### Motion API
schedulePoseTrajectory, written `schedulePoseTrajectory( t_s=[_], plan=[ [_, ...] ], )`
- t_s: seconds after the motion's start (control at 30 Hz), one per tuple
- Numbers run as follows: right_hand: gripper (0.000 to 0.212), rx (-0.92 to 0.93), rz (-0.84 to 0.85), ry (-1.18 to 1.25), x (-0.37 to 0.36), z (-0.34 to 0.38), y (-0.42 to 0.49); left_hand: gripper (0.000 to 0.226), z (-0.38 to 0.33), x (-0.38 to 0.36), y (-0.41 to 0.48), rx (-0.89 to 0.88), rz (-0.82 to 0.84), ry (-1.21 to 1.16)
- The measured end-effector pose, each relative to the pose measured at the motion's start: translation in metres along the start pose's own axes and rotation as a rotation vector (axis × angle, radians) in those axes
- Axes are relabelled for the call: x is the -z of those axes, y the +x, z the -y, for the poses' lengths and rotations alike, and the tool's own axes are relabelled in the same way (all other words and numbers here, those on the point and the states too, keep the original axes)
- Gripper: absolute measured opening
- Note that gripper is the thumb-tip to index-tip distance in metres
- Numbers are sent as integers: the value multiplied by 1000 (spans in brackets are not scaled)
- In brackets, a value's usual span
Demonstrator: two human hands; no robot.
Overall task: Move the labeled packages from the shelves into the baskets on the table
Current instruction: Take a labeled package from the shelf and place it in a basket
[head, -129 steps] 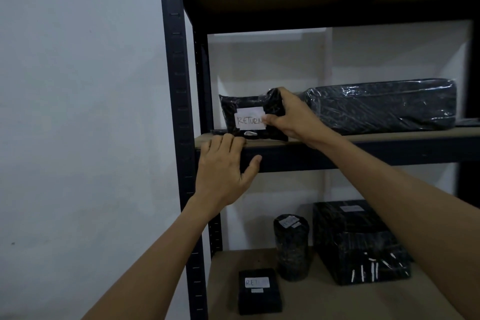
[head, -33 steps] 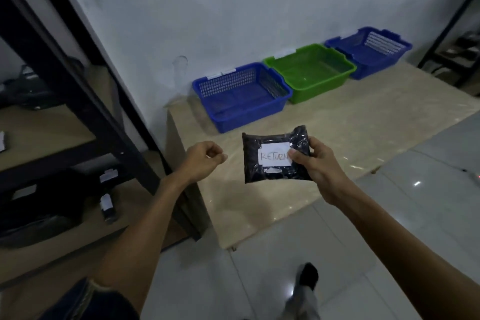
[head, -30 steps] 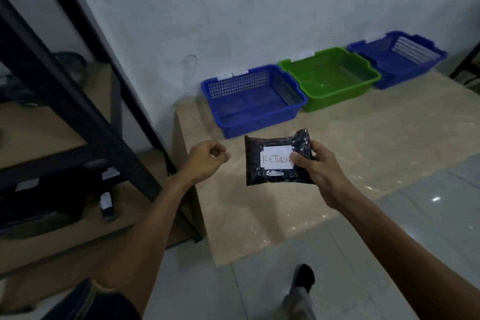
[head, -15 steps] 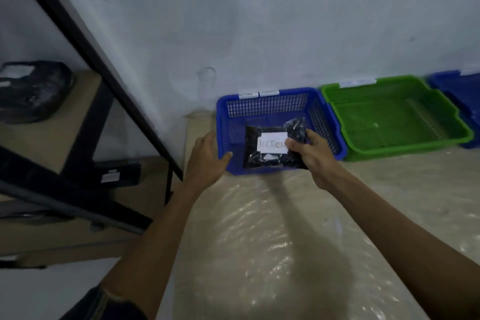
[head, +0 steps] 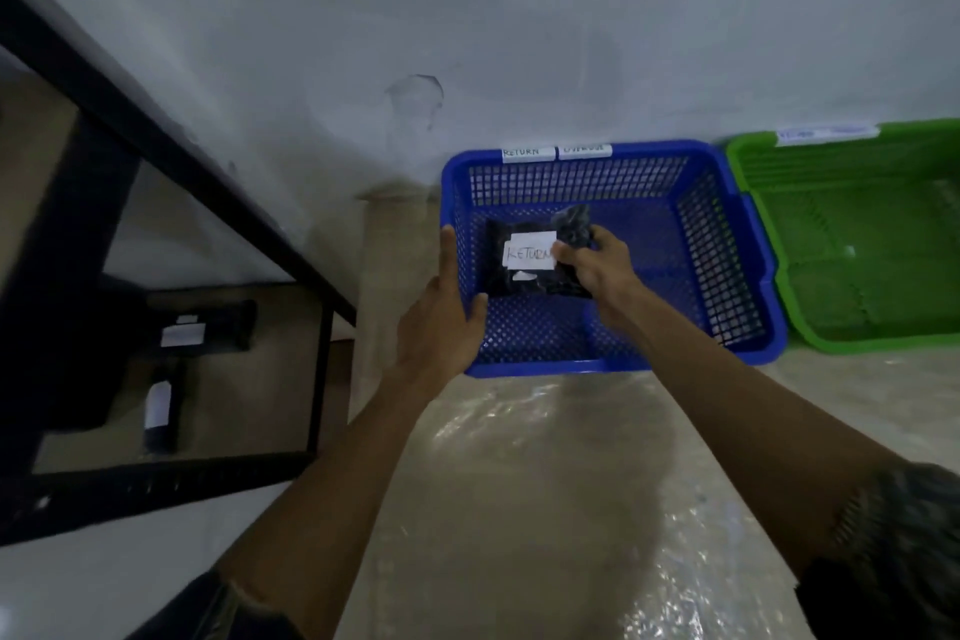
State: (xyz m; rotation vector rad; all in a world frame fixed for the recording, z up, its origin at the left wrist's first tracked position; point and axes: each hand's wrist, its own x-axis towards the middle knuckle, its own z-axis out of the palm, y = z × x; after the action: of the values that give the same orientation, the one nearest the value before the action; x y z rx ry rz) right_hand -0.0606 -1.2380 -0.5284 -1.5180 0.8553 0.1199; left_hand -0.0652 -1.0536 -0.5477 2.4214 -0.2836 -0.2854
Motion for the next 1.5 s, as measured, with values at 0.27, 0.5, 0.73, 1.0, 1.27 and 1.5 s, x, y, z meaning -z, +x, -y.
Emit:
schedulePoseTrajectory(
  t_s=[0.27, 0.5, 0.73, 1.0, 1.27, 1.5],
  plan=[
    [93, 429, 42, -787, -4, -24, 25, 82, -3, -4, 0, 66, -59, 62],
    [55, 579, 141, -1315, -7, -42, 36, 84, -2, -5, 2, 106, -57, 71],
    [55, 557, 111, -1356, -19, -36, 55, 83, -4, -4, 2, 105, -59, 94],
    [56, 517, 140, -1316, -20, -34, 55, 84, -4, -3, 1, 120, -52, 112],
    [69, 545, 169, -1276, -8, -15, 33, 88, -3, -2, 3, 105, -18, 149],
    [45, 676, 130, -1258, 13, 9, -34, 75, -14, 30, -4, 48, 47, 225]
  ],
)
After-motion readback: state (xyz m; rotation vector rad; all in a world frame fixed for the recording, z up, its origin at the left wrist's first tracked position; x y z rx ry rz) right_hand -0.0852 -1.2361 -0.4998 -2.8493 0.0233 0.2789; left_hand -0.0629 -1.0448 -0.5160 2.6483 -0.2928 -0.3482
